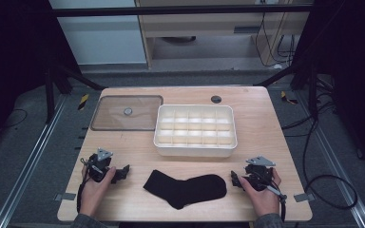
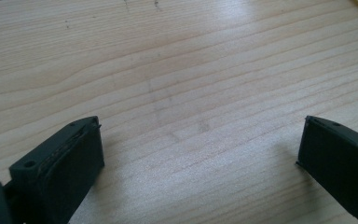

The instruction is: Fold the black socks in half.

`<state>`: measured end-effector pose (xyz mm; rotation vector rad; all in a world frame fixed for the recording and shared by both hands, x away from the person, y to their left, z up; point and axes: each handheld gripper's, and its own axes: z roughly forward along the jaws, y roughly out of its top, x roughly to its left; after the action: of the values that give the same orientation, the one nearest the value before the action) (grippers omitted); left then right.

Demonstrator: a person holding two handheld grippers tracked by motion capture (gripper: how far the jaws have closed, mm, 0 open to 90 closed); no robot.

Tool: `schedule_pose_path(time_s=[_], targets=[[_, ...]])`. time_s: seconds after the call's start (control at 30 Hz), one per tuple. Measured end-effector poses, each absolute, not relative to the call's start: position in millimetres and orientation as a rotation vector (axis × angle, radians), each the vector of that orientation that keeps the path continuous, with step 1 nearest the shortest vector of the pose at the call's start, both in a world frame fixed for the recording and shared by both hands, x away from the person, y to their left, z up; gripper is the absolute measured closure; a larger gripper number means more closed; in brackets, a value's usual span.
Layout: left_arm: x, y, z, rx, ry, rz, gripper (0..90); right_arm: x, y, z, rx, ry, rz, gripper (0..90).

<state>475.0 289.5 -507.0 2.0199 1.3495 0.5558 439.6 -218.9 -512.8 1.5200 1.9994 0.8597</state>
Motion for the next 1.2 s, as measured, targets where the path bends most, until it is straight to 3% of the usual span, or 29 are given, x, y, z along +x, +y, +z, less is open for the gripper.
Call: schedule_pose_path(time_s=[0.43,0.6,0.83,0.97,1.2], targets=[[455.8,284.0,-491.4,1.974,1.241,0.374,5.7,437.0,-220.4,-509.9,1.493,2.032,0.879,13.2],[449.6,278.4,-485.7,2.004,1.202,0.317,8.7,435.6,-220.0,-503.7,1.505,2.059,0.894,31.6],[440.9,262.5,-472.9,2.037,1.167,0.317,10.4,422.8,-215.6,-482.4,1.484,2.142,0.964,41.4],[436.2,246.9,-466.6,2.139,1.142,0.306,11.9,414.6,-209.8,-463.4,1.458,2.283,0.939,48.0],[439.8,229.6,-447.3,2.248,1.134,0.196,15.8,411.7,-193.7,-438.5,1.424,2.421,0.907,56.0]])
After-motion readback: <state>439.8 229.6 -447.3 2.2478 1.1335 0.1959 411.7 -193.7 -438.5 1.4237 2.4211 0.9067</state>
